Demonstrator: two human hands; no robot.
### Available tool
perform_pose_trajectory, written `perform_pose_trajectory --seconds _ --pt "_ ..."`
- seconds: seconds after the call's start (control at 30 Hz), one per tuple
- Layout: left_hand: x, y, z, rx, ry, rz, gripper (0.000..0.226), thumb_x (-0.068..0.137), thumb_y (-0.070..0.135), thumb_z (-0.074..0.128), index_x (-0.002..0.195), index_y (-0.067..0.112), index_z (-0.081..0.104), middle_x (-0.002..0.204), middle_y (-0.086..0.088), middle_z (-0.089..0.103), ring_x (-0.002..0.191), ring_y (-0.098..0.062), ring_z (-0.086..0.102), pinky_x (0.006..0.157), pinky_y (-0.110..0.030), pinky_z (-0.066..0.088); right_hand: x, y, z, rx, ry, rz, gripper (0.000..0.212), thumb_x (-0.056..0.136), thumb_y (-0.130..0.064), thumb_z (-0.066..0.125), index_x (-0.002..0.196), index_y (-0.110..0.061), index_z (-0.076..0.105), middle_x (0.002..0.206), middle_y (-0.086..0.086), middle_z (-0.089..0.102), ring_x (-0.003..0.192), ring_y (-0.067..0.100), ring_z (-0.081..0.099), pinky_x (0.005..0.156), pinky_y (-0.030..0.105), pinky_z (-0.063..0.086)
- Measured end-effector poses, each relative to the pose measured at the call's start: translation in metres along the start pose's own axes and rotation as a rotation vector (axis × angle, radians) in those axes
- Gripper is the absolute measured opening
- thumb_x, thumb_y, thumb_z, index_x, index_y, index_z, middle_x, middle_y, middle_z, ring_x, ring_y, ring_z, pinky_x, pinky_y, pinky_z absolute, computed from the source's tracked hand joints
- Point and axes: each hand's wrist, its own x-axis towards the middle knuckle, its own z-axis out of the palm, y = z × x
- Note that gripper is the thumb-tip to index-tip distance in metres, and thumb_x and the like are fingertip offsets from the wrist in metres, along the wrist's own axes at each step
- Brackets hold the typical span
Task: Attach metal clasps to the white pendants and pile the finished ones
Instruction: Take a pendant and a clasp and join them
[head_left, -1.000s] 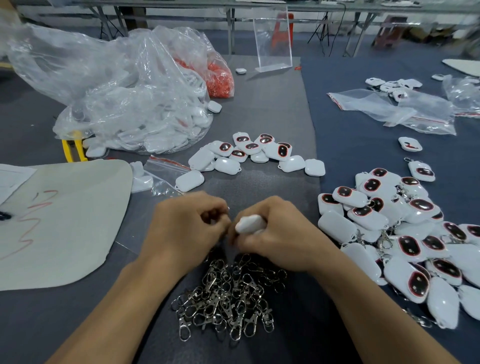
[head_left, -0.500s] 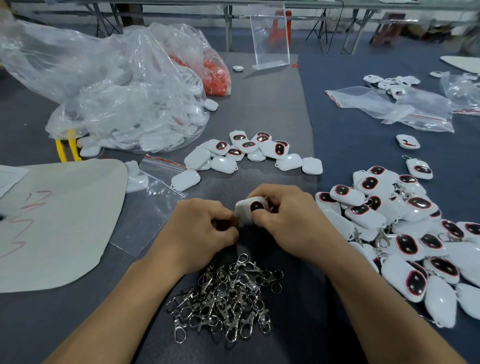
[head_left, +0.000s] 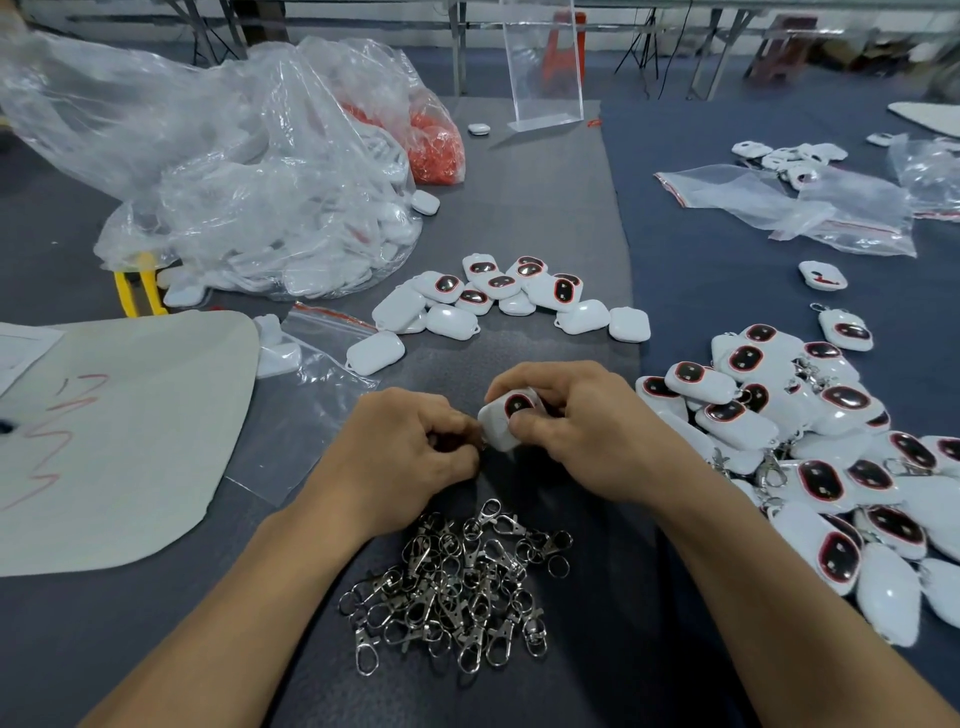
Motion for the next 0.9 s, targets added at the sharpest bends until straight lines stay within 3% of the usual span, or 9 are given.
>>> perform_pose_trajectory --seconds 0.13,0.27,0.4,0.5,0.6,0.73,0.8,0.9 --pt "0.000 0.000 0.000 0.004 0.008 -0.001 0.022 0.068 0.032 0.068 0.085 0.034 0.081 0.067 0.013 0.063 0.064 -0.004 0.057 0.058 -0.015 0.039 -0.002 -0.004 -0.001 -0.035 -0.003 -0.003 0.023 0.093 -0.018 0.065 0.100 -0.038 0.073 0.087 -0.013 0.070 0.083 0.004 0.061 0.070 0.018 0.042" --pt "-0.002 0.002 0.000 0.015 0.028 -0.015 0.020 0.069 0.033 0.070 0.086 0.036 0.079 0.069 0.013 0.065 0.068 -0.003 0.060 0.059 -0.013 0.039 -0.005 -0.011 -0.001 -0.095 0.008 -0.001 0.023 0.092 -0.018 0.063 0.102 -0.035 0.075 0.076 -0.013 0.063 0.075 0.006 0.056 0.061 0.010 0.038" --pt "-0.005 0.004 -0.001 0.064 0.042 -0.031 0.018 0.075 0.024 0.080 0.088 0.037 0.079 0.069 0.012 0.067 0.069 -0.002 0.061 0.061 -0.020 0.044 -0.010 -0.016 0.003 -0.116 0.035 -0.004 0.020 0.090 -0.021 0.064 0.100 -0.033 0.076 0.082 -0.008 0.071 0.078 0.011 0.063 0.060 0.011 0.043" --pt "-0.010 0.010 0.002 0.152 0.070 -0.021 0.009 0.079 0.034 0.075 0.087 0.035 0.079 0.072 0.013 0.067 0.069 -0.002 0.060 0.065 -0.022 0.045 -0.012 -0.017 0.006 -0.071 0.061 0.011 0.013 0.088 -0.026 0.067 0.095 -0.033 0.077 0.077 -0.006 0.072 0.070 0.009 0.065 0.060 0.015 0.048" --pt "-0.014 0.016 0.005 0.333 0.110 0.096 0.017 0.078 0.035 0.065 0.080 0.025 0.079 0.068 0.007 0.064 0.066 -0.015 0.061 0.061 -0.032 0.047 -0.011 -0.011 0.007 0.076 0.055 0.078 0.012 0.086 -0.021 0.068 0.087 -0.029 0.077 0.062 -0.005 0.070 0.052 0.009 0.065 0.051 0.020 0.050" --pt "-0.016 0.018 0.005 0.437 0.211 0.201 0.010 0.073 0.022 0.067 0.064 0.019 0.070 0.058 0.006 0.056 0.057 -0.016 0.055 0.052 -0.027 0.038 -0.008 -0.005 0.007 0.471 -0.036 0.201 0.015 0.089 -0.004 0.064 0.087 -0.012 0.076 0.059 0.012 0.067 0.041 0.017 0.055 0.039 0.022 0.040" --pt "-0.014 0.017 0.003 0.346 0.246 0.172 0.011 0.073 0.024 0.067 0.063 0.022 0.068 0.058 0.008 0.054 0.058 -0.009 0.051 0.054 -0.026 0.039 -0.005 -0.003 0.005 0.618 -0.077 0.248 0.015 0.091 -0.001 0.061 0.092 -0.006 0.076 0.063 0.014 0.066 0.042 0.018 0.053 0.037 0.021 0.037" --pt "-0.011 0.016 0.002 0.028 0.315 0.095 0.007 0.072 0.021 0.076 0.072 0.027 0.074 0.064 0.010 0.063 0.060 -0.009 0.057 0.056 -0.018 0.043 -0.002 -0.001 0.001 0.760 -0.116 0.293 0.019 0.091 0.000 0.058 0.098 -0.001 0.076 0.065 0.014 0.067 0.042 0.016 0.051 0.037 0.020 0.033"
